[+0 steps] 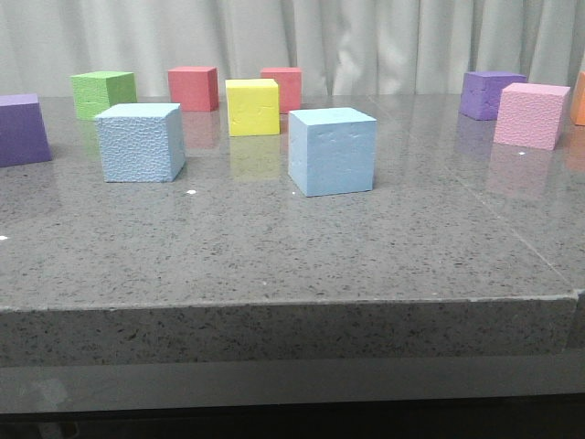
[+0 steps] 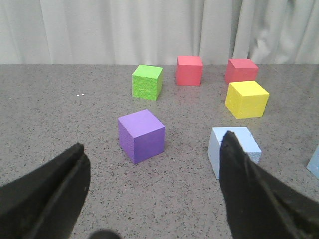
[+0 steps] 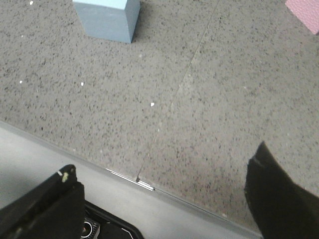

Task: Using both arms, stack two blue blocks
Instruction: 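Set the cube down, open the right gripper and withdraw, then lower the left gripper onto the other light-blue cube and close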

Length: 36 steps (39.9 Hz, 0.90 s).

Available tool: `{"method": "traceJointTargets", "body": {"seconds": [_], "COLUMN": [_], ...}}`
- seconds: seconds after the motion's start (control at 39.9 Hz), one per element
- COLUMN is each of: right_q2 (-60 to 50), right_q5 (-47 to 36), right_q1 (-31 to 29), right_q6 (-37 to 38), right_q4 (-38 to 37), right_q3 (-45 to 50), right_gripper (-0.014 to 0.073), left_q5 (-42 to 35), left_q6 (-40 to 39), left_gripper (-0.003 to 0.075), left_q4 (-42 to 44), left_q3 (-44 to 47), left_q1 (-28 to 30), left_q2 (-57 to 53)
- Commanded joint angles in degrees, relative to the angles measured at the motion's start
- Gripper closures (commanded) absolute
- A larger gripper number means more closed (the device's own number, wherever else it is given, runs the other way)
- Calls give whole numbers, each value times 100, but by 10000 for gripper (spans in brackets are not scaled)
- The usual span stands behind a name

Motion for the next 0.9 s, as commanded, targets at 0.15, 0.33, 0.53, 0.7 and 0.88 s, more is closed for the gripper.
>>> {"method": "traceJointTargets", "body": {"seconds": [0.15,0.33,0.53,0.7,0.88], "right_q2": [-1138,-1308,-1307,-1307,-1307], "right_q5": [-588,-615,-596,-596,-596], "right_q1": [-20,-20,-20,-20,-20], "right_q6": [-71,-71,-73,-73,-73], "right_q4": [0,0,0,0,0], "right_q3": [340,347,347,347,347], "right_gripper": [-62,-62,-62,-62,-62], "left_q5": [-418,-458,-444,-421,-323], "left_q6": [-47,-47,-47,8,8], "left_gripper": [191,191,191,190,160], "left_q4": [-36,-36,-70,-75,146], "left_q3": [-169,-169,-169,-221,-495], "left_q1": [18,18,-113,-792,-1347], "left_q2": [73,73,123,422,1124]}}
